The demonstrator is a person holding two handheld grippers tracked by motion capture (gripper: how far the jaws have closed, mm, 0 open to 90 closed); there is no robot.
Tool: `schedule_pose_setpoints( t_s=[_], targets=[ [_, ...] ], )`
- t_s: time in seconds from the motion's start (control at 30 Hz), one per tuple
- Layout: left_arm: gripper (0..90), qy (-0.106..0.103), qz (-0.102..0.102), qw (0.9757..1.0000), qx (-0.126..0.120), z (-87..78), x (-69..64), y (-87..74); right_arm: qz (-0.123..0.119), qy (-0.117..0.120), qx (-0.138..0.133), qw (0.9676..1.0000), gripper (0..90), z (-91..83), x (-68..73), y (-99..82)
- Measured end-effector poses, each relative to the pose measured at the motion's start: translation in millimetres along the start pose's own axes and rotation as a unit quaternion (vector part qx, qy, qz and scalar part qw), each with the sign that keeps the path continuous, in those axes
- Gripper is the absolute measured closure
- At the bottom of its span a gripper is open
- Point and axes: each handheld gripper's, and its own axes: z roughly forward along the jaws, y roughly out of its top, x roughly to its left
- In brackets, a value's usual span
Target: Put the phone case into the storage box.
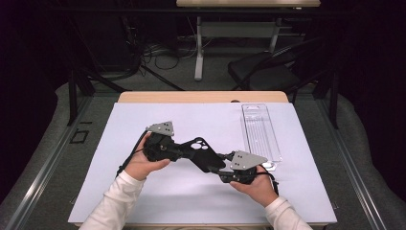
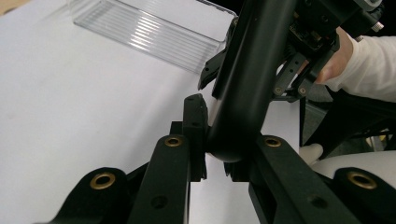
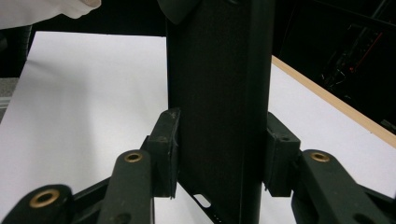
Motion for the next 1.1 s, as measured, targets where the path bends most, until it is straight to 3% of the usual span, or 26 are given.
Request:
schedule_pose_setpoints(
  t_s=[0.33, 0.6, 0.83, 0.87, 1.1],
  targets=[
    [81.6, -0.007, -0.046, 0.9989, 0.009, -0.8, 7.8, -0.4, 0.016, -0.003, -0.003, 0.9999, 49.6, -0.6, 0.7, 2.2],
    [81.7, 0.006, -0.073, 0.9971, 0.021, -3.3, 12.1, 1.0, 0.033, -0.005, -0.006, 0.9994, 46.4, -2.7, -1.3, 3.3],
    [81.7, 0.026, -0.082, 0.9954, 0.042, -8.2, 13.6, 2.6, 0.045, -0.004, -0.004, 0.9990, 44.7, -3.2, -0.8, 4.9],
    [81.7, 0.017, -0.088, 0.9949, 0.046, -8.5, 15.1, 2.0, 0.046, -0.007, -0.001, 0.9989, 44.7, -3.6, -0.9, 5.6],
    [81.7, 0.008, -0.101, 0.9918, 0.077, -5.2, 16.9, 1.8, 0.048, -0.012, 0.013, 0.9987, 44.5, -5.1, -3.1, 8.0]
  ],
)
